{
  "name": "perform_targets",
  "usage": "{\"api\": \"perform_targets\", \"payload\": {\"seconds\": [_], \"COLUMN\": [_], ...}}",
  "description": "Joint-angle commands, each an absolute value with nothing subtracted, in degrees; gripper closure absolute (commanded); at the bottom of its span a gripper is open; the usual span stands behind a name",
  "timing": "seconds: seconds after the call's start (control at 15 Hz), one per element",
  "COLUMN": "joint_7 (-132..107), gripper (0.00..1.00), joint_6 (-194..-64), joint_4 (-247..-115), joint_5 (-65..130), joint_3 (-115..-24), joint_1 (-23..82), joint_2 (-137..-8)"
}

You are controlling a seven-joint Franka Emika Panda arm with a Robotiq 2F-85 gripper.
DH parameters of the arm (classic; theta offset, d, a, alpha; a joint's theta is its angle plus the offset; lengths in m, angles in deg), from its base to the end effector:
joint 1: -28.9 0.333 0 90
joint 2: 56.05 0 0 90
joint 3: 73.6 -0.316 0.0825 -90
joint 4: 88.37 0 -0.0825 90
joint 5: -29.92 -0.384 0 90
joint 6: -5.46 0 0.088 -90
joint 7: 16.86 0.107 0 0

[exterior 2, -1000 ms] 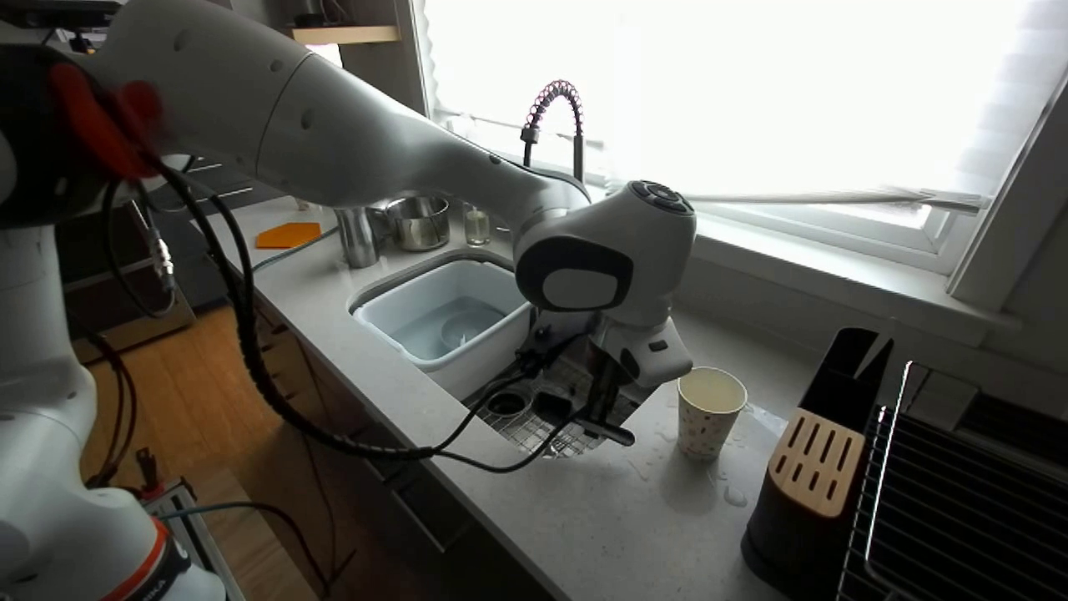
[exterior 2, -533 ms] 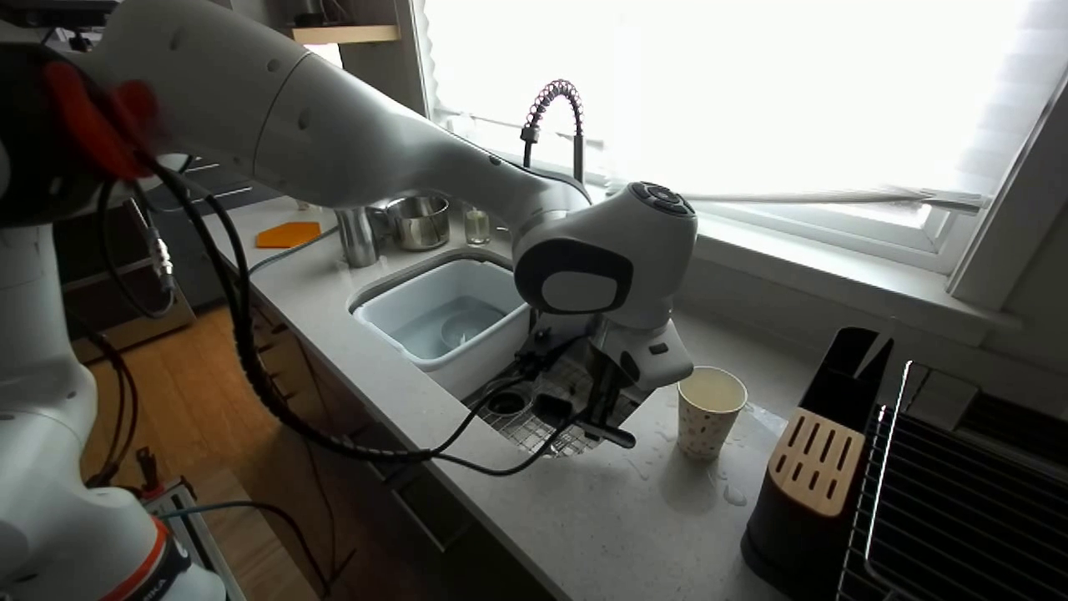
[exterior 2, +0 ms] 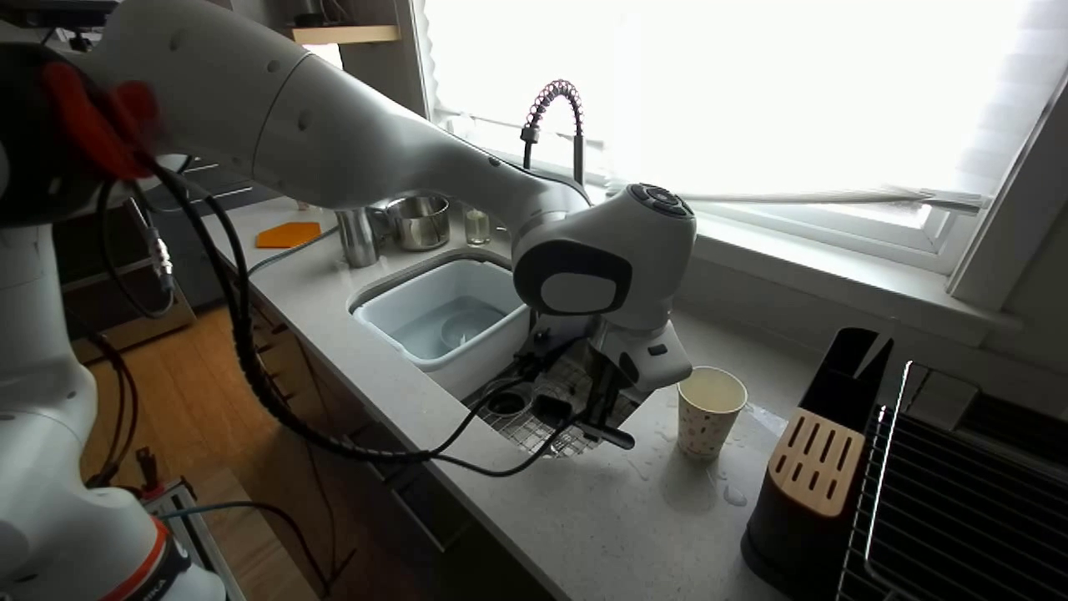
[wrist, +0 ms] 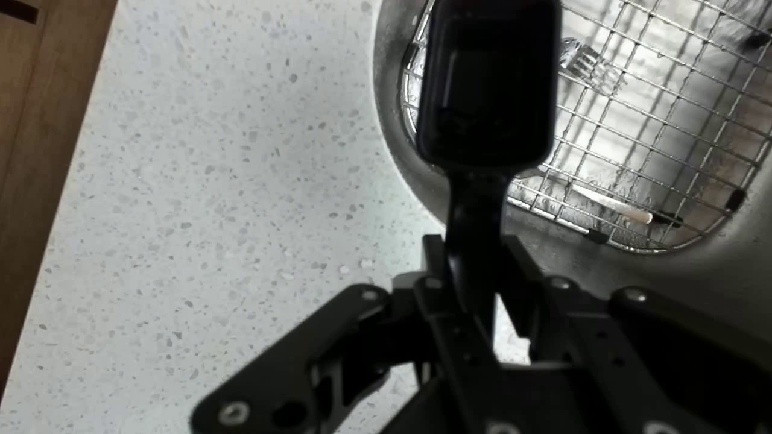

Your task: Pour water into the black measuring cup then pour the water into the cup

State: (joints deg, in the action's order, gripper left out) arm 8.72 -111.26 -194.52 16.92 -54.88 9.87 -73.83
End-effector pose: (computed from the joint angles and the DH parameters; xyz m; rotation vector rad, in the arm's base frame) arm 0.4999 -0.3570 0.3550 -2.4927 1.7221 0.1423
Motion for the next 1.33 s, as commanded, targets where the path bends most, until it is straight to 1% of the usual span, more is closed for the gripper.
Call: {"api": "perform_targets", "payload": {"seconds": [0.0,0.33,0.6,0.93,1.27], "joint_7": [8.60,8.29,7.34,3.39,-1.20], "gripper": [0.94,0.94,0.94,0.94,0.94], "joint_6": [-111.62,-111.74,-115.82,-121.95,-121.29], "joint_4": [-192.03,-188.25,-186.71,-185.63,-183.81], "joint_5": [16.43,15.64,14.05,7.59,0.03], "joint_3": [-56.11,-59.78,-62.19,-65.68,-68.39], "joint_1": [11.01,13.55,15.13,14.90,14.13], "joint_2": [-75.05,-77.28,-78.80,-80.61,-81.84]}}
